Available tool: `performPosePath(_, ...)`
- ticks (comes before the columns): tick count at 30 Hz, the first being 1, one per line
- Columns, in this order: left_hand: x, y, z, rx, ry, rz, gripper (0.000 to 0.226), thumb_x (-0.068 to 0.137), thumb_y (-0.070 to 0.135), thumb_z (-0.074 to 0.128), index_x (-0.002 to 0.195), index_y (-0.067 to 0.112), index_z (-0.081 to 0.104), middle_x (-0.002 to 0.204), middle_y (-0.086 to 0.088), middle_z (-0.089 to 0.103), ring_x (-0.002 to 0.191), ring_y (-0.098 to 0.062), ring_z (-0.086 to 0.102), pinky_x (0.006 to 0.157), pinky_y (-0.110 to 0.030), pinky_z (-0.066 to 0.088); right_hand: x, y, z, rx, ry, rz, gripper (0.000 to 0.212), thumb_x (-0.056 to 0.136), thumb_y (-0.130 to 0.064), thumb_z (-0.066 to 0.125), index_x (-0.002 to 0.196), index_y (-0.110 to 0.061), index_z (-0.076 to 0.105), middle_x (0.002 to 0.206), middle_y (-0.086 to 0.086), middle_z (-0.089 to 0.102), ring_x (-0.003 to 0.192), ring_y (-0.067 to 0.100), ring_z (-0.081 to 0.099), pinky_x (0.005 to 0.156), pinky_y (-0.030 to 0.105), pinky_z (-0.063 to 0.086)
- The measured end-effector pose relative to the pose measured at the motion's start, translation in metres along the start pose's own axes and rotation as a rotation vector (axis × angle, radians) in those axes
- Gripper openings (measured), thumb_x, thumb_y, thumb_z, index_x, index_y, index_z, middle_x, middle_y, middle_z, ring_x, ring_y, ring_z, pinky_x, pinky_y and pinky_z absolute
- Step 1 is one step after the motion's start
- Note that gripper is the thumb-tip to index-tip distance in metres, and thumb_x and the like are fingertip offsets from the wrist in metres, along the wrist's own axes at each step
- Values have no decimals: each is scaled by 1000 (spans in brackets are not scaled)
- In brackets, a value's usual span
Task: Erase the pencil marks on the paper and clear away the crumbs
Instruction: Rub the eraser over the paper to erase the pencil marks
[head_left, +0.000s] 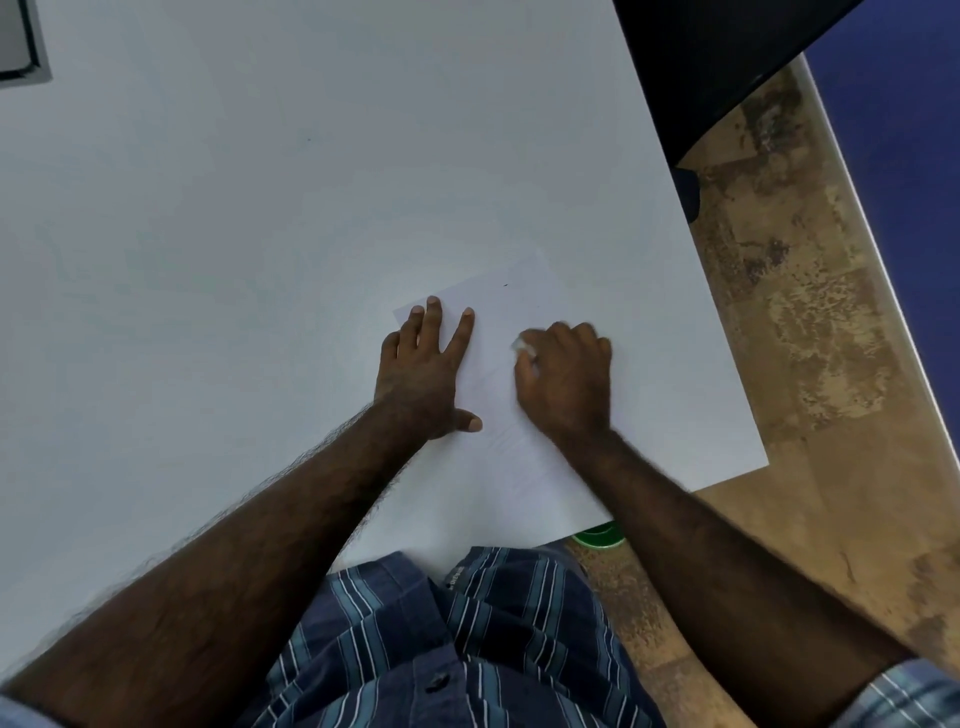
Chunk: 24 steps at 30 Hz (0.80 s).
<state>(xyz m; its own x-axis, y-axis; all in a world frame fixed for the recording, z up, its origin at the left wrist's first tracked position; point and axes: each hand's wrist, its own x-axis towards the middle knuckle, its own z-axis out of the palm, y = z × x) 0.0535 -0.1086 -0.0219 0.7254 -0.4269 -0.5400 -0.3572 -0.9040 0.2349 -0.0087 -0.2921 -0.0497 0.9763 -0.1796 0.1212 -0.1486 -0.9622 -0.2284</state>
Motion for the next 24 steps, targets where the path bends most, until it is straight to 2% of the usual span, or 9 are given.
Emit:
performPosePath(3, 1, 0, 0, 1, 4, 6, 143, 69, 70, 83, 162, 33, -20, 169, -14, -26, 158, -36, -12, 127, -50, 6, 28, 20, -2, 10, 80, 212, 14, 89, -22, 60, 91, -21, 73, 83, 4, 64, 84, 35, 56, 75, 43, 39)
performPosePath(5, 1, 1, -1, 14, -2, 10, 143, 69, 70, 83, 161, 35, -21, 168, -15, -26, 158, -37, -13, 127, -51, 6, 32, 16, -4, 55, 72, 250, 15, 89, -22, 57, 90, -20, 72, 84, 3, 64, 86, 34, 56, 76, 43, 39)
performPosePath(8, 2, 4, -5, 56, -22, 6, 142, 70, 70, 81, 161, 34, -22, 168, -18, -26, 158, -40, -11, 126, -51, 8, 13, -12, -1, 71, -28, 84, 22, 92, -27, 52, 95, -19, 73, 87, 2, 66, 87, 31, 56, 78, 43, 38)
performPosePath(10, 2, 8, -7, 98, -39, -2, 142, 71, 71, 81, 161, 32, -22, 167, -20, -25, 157, -42, -10, 127, -52, 10, -1, -22, -2, 80, -106, -52, 23, 95, -27, 56, 105, -18, 75, 94, 2, 70, 89, 28, 59, 79, 41, 40)
performPosePath(12, 2, 14, -10, 122, -64, -15, 142, 72, 68, 81, 161, 30, -23, 166, -23, -25, 157, -44, -11, 127, -53, 12, 2, -16, -2, 77, -95, -76, 19, 93, -25, 60, 104, -20, 75, 94, 1, 70, 89, 29, 59, 79, 42, 42)
performPosePath(18, 6, 25, -14, 137, -116, -58, 142, 75, 58, 85, 161, 27, -24, 165, -25, -27, 156, -46, -15, 127, -56, 10, 42, 17, -1, 61, 37, 243, 21, 92, -27, 54, 94, -21, 74, 87, 3, 67, 87, 33, 57, 77, 43, 39)
performPosePath(20, 6, 25, -13, 142, -107, -60, 142, 75, 58, 85, 161, 26, -24, 165, -26, -26, 156, -47, -13, 127, -56, 11, 34, 4, 0, 76, 30, 198, 22, 93, -26, 52, 94, -19, 73, 88, 3, 67, 88, 32, 57, 77, 43, 40)
performPosePath(24, 6, 23, -10, 139, -91, -51, 143, 74, 59, 85, 162, 25, -22, 165, -28, -23, 156, -48, -11, 126, -57, 14, 6, -18, 3, 47, -81, -31, 19, 98, -25, 57, 104, -18, 74, 91, 1, 69, 88, 27, 57, 77, 42, 40)
